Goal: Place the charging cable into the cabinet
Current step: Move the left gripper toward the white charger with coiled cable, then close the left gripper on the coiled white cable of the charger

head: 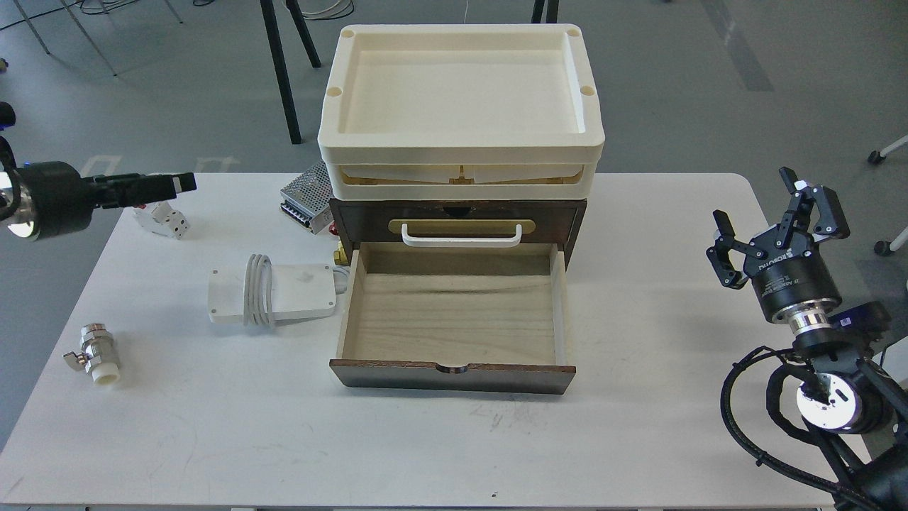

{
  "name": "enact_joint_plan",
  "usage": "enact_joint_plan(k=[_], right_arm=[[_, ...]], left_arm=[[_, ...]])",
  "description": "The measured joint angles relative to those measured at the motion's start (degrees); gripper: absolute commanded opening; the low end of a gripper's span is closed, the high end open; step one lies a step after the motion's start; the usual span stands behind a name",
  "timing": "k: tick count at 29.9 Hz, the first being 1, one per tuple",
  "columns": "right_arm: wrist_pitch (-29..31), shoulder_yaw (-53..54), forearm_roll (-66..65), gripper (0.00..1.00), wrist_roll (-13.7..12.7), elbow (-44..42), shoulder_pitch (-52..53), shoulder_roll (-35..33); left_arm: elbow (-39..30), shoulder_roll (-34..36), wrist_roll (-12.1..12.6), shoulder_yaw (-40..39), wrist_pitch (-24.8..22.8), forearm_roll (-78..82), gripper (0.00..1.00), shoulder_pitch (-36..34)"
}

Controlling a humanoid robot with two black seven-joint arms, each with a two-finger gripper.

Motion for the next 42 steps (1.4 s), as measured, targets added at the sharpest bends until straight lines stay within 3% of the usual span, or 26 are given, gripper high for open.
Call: enact_joint_plan(k=[7,19,35,40,42], right_arm=[[0.0,0.0,0.0,1.00,0.0,0.0,0.0,0.0],[0.1,0.0,0.0,1.00,0.0,0.0,0.0,0.0],[0.1,0.1,0.0,1.00,0.0,0.0,0.0,0.0],[0.1,0.1,0.0,0.99,0.0,0.0,0.0,0.0],[0.1,0.1,0.0,0.99,0.0,0.0,0.0,0.0]], left_arm=[[1.8,-3.6,0.0,12.1,3.0,2.2,1.00,-0.5],[5.2,-7.4,0.0,13.0,7.8,0.3,0.98,0.0],[10.9,-12.9,0.0,14.2,8.3,0.1,0.98,0.1],[13.7,-15.6,0.0,14.9,8.6,0.3,0.91,0.1],[14.2,-16.4,0.0,15.0,9.2,0.6,0.82,0.1]])
